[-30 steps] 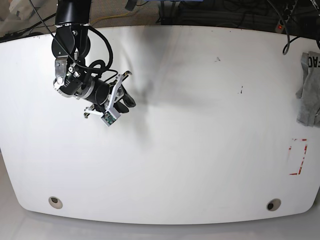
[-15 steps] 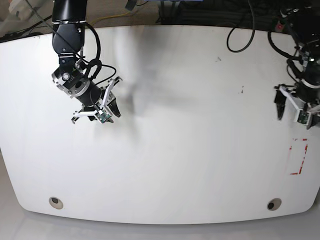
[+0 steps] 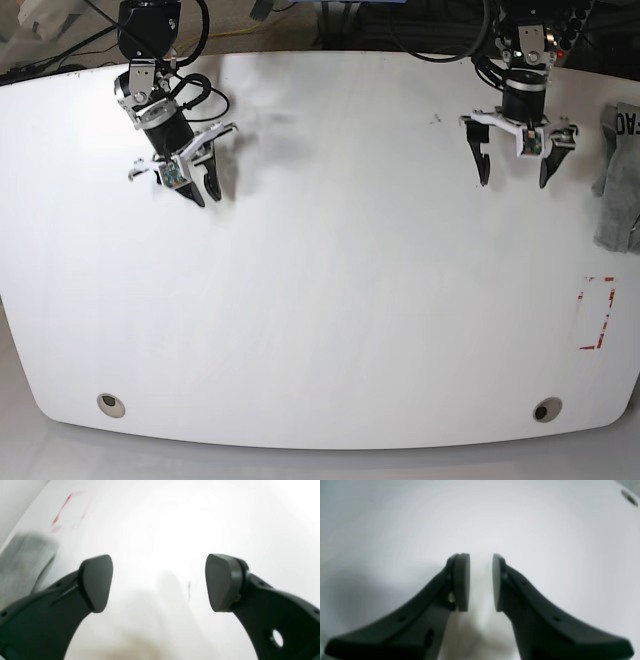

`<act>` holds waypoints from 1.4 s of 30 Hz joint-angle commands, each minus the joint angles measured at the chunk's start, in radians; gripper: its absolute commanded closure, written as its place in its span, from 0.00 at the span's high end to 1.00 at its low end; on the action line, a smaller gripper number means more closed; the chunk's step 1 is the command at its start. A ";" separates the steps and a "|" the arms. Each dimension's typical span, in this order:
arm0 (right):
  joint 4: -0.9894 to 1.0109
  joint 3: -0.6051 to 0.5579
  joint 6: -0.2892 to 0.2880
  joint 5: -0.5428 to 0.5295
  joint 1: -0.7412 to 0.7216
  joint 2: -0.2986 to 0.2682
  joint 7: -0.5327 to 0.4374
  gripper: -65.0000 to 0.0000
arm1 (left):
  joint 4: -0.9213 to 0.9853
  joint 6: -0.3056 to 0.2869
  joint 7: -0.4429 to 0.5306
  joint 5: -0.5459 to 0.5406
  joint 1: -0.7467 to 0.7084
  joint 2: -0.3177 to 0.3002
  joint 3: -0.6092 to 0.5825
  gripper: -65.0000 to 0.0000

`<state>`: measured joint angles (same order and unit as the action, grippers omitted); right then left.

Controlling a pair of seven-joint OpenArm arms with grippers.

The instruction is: Fold the T-shirt properly

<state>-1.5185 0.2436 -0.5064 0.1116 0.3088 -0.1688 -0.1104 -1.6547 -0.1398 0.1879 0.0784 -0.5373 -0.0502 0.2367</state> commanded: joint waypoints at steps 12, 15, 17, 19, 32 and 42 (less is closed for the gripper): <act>-0.144 0.125 -0.001 -0.278 0.353 -0.010 -0.033 0.21 | -0.111 0.006 0.091 -0.013 -0.442 0.043 -0.055 0.82; -0.185 0.144 -0.001 -0.332 0.444 -0.008 -0.033 0.21 | -0.137 0.006 0.091 -0.029 -0.541 0.034 -0.078 0.82; -0.212 0.145 -0.001 -0.347 0.514 -0.008 -0.033 0.21 | -0.140 0.006 0.091 -0.032 -0.600 0.034 -0.081 0.82; -0.238 0.161 -0.001 -0.353 0.583 -0.008 -0.033 0.21 | -0.140 0.006 0.091 -0.032 -0.648 0.034 -0.089 0.82; -0.053 0.116 -0.031 -0.344 0.827 0.058 -0.035 0.21 | 0.089 0.009 0.091 -0.127 -0.719 -0.003 -0.090 0.82; 0.393 0.001 -0.039 -0.194 0.579 0.039 -0.035 0.21 | 0.506 0.009 0.089 -0.142 -0.467 -0.024 -0.090 0.82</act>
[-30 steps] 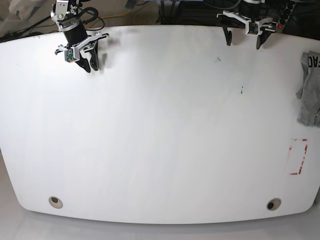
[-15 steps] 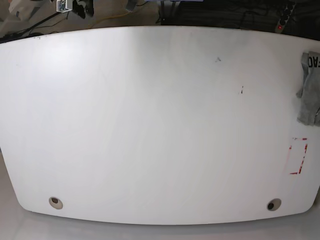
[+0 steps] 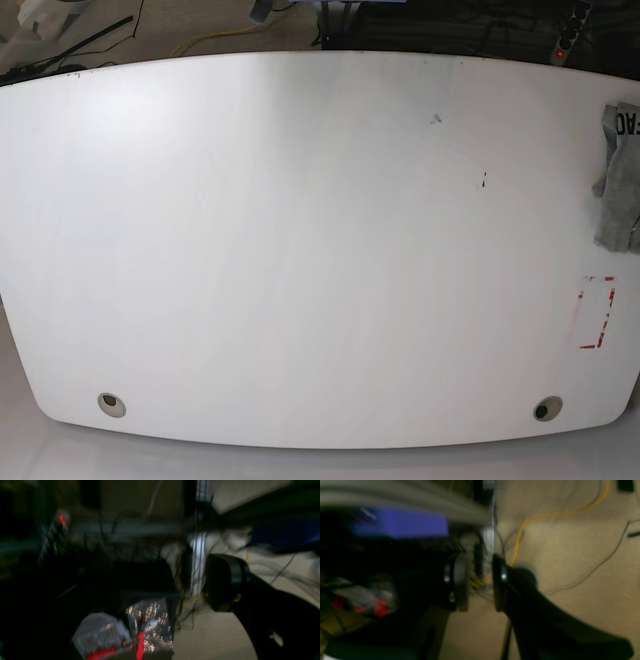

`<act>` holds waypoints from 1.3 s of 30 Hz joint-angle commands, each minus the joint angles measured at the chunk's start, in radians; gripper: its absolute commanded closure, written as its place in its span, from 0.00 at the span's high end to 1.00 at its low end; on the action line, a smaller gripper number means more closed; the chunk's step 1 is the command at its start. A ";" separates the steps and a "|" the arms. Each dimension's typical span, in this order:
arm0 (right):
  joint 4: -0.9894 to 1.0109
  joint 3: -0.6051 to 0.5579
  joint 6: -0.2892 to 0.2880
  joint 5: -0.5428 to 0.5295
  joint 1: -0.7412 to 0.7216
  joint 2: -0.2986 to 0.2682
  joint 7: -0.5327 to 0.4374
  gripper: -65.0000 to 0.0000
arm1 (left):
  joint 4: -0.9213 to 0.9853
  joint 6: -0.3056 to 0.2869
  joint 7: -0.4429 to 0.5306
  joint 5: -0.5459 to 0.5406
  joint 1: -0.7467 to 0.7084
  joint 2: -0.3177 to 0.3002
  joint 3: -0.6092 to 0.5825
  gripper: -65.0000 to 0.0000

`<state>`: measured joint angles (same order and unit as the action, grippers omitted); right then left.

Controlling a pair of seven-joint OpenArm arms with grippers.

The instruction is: Fold the T-shirt properly

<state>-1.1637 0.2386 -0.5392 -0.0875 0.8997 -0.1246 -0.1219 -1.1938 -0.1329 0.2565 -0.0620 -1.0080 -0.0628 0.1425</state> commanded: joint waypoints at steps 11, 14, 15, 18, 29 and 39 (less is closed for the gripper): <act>0.511 0.002 0.003 0.058 -0.403 -0.017 -0.023 0.21 | 0.656 0.009 -0.052 -0.003 0.409 -0.045 -0.102 0.82; 0.603 -0.005 0.051 0.058 -0.474 -0.039 -0.023 0.21 | 0.799 0.057 -0.089 -0.003 0.512 -0.045 -0.108 0.82; 0.634 -0.005 0.058 0.058 -0.497 -0.043 -0.023 0.21 | 0.837 0.062 -0.098 -0.003 0.542 -0.045 -0.108 0.82; 0.719 -0.005 0.069 0.058 -0.568 -0.056 -0.023 0.21 | 0.935 0.062 -0.112 -0.005 0.621 -0.045 -0.108 0.82; 0.847 -0.003 0.070 0.127 -0.687 -0.068 -0.020 0.22 | 1.135 0.066 -0.115 -0.006 0.823 -0.045 -0.103 0.83; 0.848 0.000 0.124 0.197 -0.686 -0.063 -0.020 0.22 | 1.194 0.068 -0.115 -0.003 0.886 -0.044 -0.106 0.83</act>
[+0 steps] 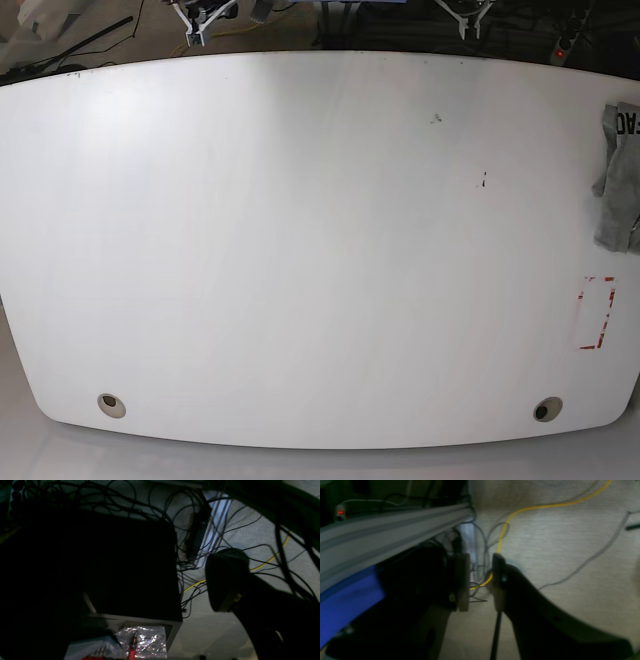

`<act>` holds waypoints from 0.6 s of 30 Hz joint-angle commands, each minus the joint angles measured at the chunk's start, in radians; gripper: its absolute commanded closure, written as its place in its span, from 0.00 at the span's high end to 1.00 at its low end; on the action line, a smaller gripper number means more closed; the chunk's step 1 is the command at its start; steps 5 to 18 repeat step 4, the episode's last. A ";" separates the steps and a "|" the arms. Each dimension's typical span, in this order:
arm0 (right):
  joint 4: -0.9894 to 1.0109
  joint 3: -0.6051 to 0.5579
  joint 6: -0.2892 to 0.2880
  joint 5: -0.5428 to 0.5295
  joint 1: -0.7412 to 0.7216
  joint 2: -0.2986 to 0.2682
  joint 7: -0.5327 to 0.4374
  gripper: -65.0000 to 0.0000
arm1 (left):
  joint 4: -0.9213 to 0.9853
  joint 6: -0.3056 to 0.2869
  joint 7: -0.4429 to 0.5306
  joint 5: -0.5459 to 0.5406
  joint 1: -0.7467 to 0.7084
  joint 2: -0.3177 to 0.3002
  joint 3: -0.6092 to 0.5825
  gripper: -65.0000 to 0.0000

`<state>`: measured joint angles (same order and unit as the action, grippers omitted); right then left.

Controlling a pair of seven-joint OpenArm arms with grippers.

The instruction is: Fold the T-shirt properly

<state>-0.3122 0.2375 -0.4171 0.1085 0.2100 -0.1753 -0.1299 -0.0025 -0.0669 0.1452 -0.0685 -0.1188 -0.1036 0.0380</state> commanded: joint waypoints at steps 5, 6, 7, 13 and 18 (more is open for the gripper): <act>-0.003 0.001 0.010 0.001 0.004 -0.013 -0.012 0.22 | 0.002 0.002 -0.003 0.003 -0.002 -0.002 -0.002 0.83; -0.003 0.001 0.010 0.001 0.004 -0.013 -0.012 0.22 | 0.002 0.002 -0.003 0.003 -0.002 -0.002 -0.002 0.83; -0.003 0.001 0.010 0.001 0.004 -0.013 -0.012 0.22 | 0.002 0.002 -0.003 0.003 -0.002 -0.002 -0.002 0.83; -0.003 0.001 0.010 0.001 0.004 -0.013 -0.012 0.22 | 0.002 0.002 -0.003 0.003 -0.002 -0.002 -0.002 0.83; -0.003 0.001 0.010 0.001 0.004 -0.013 -0.012 0.22 | 0.002 0.002 -0.003 0.003 -0.002 -0.002 -0.002 0.83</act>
